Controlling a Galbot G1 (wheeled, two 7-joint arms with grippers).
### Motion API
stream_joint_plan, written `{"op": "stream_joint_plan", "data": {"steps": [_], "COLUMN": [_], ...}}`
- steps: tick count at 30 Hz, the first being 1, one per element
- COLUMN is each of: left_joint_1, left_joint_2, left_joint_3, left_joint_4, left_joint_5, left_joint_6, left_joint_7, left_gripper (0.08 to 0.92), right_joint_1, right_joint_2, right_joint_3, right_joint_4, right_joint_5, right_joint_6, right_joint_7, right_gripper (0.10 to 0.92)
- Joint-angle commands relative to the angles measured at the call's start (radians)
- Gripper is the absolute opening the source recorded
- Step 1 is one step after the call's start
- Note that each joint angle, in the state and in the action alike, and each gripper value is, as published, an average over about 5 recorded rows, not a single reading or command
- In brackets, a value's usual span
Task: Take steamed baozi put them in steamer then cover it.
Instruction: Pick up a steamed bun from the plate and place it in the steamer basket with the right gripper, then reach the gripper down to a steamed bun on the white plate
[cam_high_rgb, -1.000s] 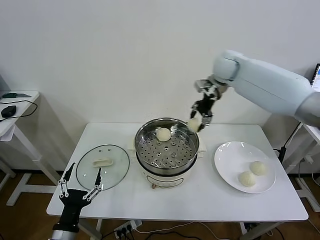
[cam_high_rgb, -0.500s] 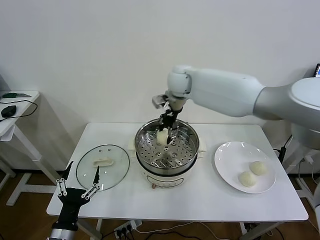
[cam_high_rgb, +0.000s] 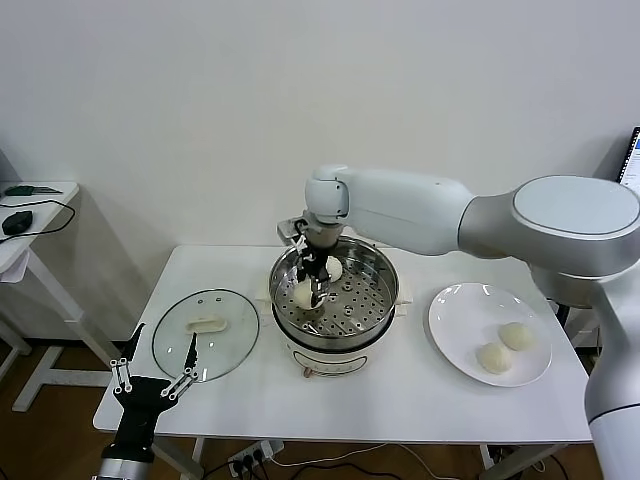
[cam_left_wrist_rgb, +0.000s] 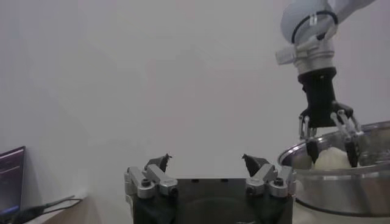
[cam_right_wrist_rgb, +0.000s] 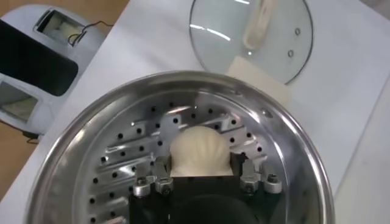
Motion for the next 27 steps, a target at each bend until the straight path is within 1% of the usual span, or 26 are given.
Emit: {"op": "stream_joint_plan", "data": {"steps": [1,4,10,12,14,17,21,23,27], "left_joint_1": [0.000,-0.001,-0.003,-0.002,-0.001,0.000,0.000,-0.001,0.000], "left_joint_2": [0.000,-0.001,-0.002,-0.003,-0.003,-0.002,-0.002,-0.002,-0.002], "left_joint_3": [-0.001,-0.002,-0.003,-0.003,-0.005,-0.007,-0.005,-0.001,0.006], "left_joint_4": [0.002,0.003,0.004,0.004,0.003,0.002,0.001,0.000,-0.002], "left_joint_5": [0.000,-0.001,-0.001,-0.001,-0.001,-0.001,0.000,0.001,0.003], "left_joint_6": [-0.001,-0.002,-0.001,-0.001,-0.001,-0.001,0.000,0.001,0.001], "left_joint_7": [-0.001,-0.001,-0.001,-0.001,-0.001,-0.001,-0.001,-0.001,-0.001], "left_gripper": [0.823,0.823,0.823,0.823,0.823,0.823,0.823,0.823,0.823], "right_joint_1": [-0.033,-0.038,-0.034,-0.023,-0.004,0.036,0.093,0.123,0.150], "right_joint_2": [0.033,0.035,0.019,-0.004,-0.046,-0.145,-0.322,-0.416,-0.582], "right_joint_3": [-0.010,-0.010,0.006,0.017,0.030,0.059,0.114,0.136,0.156], "right_joint_4": [-0.030,-0.032,-0.021,0.002,0.042,0.128,0.214,0.232,0.220], "right_joint_5": [0.002,0.002,0.004,0.004,0.001,-0.021,-0.095,-0.139,-0.214], "right_joint_6": [-0.008,-0.008,-0.008,-0.009,-0.010,-0.004,0.041,0.081,0.158], "right_joint_7": [0.032,0.040,0.044,0.037,0.026,-0.009,-0.093,-0.151,-0.258], "right_gripper": [0.638,0.656,0.787,0.812,0.819,0.822,0.823,0.823,0.823]}}
